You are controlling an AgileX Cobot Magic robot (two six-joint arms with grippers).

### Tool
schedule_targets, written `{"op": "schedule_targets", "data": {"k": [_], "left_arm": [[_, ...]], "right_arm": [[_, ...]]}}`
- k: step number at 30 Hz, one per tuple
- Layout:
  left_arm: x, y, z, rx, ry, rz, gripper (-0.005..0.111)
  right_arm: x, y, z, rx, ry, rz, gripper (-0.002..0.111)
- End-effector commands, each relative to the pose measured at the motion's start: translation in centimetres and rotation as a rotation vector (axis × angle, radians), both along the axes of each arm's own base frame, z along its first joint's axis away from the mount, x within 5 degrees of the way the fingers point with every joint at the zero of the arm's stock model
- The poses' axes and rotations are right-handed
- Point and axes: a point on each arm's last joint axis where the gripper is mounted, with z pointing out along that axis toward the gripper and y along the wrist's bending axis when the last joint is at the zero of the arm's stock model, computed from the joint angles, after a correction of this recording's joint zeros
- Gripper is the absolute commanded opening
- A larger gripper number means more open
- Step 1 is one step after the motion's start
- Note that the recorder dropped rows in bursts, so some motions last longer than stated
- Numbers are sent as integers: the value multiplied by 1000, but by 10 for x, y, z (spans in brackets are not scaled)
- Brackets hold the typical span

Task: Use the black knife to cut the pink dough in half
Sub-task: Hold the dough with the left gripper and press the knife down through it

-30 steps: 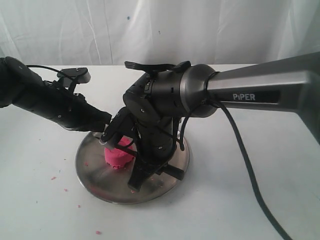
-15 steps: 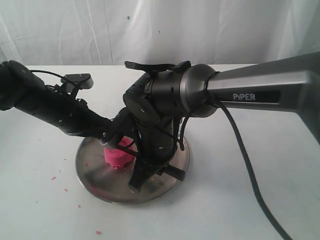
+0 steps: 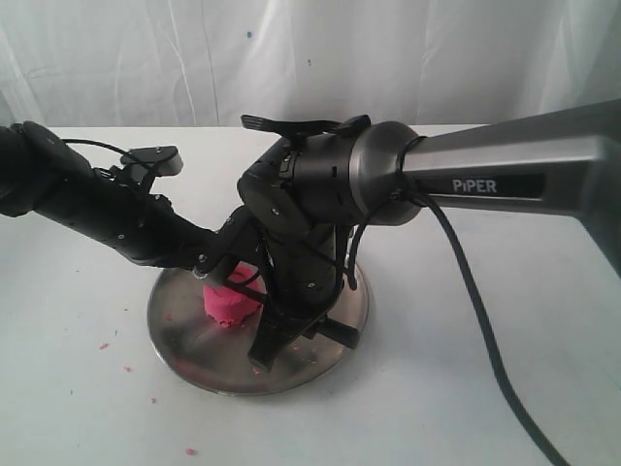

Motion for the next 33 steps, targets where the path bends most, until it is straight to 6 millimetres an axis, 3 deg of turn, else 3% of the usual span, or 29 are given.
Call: {"op": "schedule_targets", "data": {"k": [1, 16, 33], "left_arm": [[-2, -1, -12, 4, 39, -18, 0], [-1, -1, -20, 11, 59, -25, 0], [-1, -2, -26, 13, 76, -26, 0]], "right_arm": [[1, -1, 0, -10, -3, 10, 0], [2, 0, -1, -4, -4, 11, 0], [1, 2, -25, -29, 54, -5, 0]]}}
